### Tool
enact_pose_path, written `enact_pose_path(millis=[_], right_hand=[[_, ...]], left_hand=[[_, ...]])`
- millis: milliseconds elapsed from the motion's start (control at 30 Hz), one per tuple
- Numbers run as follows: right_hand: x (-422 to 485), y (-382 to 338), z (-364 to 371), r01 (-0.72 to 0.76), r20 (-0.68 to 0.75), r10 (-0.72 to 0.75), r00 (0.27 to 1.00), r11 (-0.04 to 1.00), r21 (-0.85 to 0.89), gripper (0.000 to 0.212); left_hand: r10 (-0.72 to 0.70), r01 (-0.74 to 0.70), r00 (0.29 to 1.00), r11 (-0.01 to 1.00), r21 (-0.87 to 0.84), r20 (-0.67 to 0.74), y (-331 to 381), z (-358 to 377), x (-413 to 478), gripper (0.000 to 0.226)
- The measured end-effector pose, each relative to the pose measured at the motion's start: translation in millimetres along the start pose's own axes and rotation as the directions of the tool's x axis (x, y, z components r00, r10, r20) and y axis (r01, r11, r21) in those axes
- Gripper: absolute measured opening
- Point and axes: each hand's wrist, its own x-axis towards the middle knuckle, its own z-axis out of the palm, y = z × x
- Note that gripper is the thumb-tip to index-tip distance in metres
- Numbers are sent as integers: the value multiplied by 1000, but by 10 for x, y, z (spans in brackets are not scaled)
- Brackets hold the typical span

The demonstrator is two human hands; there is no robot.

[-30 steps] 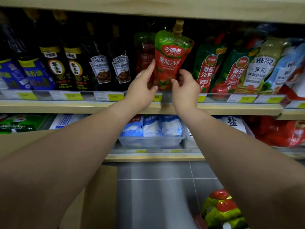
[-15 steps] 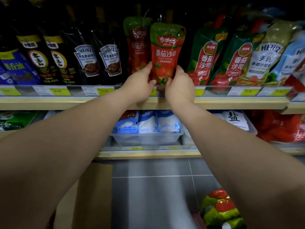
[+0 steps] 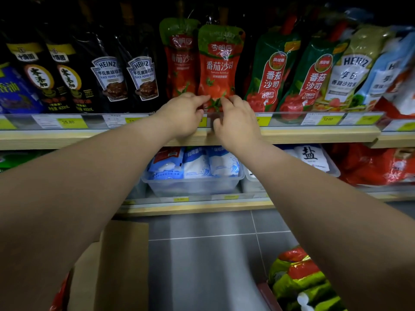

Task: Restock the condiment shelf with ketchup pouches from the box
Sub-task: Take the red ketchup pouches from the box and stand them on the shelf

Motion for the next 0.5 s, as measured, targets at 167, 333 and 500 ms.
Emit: enact_pose_path(millis=[167, 333, 500], right_hand=[[108, 13, -7, -23, 89, 26, 996, 999, -29, 66], [218, -27, -31, -54, 224, 79, 971, 992, -115, 82], [334, -87, -62, -70, 354, 146, 924, 973, -219, 98]], left_hand=[[2, -2, 999, 1000, -3, 53, 47, 4, 70, 47], [-36, 41, 993, 998, -45, 111, 83, -52, 159, 47], [-62, 63, 986, 998, -4, 154, 92, -86, 284, 47]])
